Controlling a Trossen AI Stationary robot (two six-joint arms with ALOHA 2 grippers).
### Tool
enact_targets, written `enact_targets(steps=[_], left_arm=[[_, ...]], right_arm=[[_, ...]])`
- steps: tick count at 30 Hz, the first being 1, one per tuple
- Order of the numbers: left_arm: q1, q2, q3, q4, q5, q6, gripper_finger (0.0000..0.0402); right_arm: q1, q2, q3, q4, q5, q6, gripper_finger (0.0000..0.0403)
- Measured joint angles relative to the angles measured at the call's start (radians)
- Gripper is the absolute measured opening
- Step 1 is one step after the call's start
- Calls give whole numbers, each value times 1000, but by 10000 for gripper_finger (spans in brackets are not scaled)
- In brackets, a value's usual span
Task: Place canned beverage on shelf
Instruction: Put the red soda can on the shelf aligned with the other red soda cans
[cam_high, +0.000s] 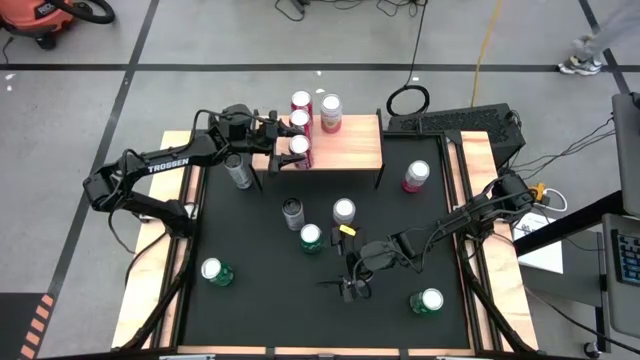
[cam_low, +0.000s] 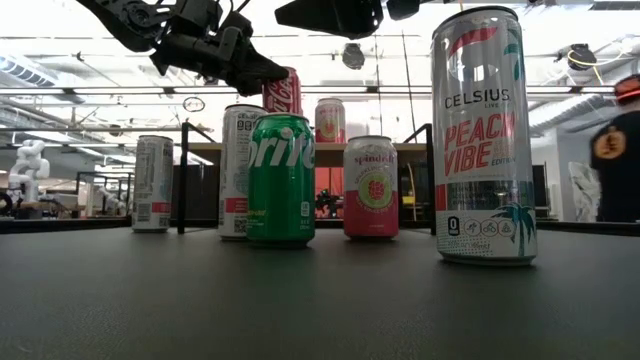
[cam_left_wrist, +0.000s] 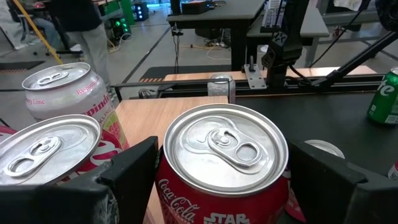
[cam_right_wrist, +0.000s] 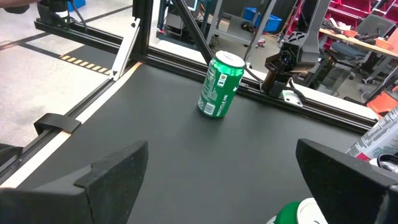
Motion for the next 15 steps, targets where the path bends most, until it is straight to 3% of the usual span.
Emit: enact_targets(steps=[15], left_arm=[[-13,0,0,-1,-25,18,313]], right_arm=[[0,0,0,-3,0,0,389]])
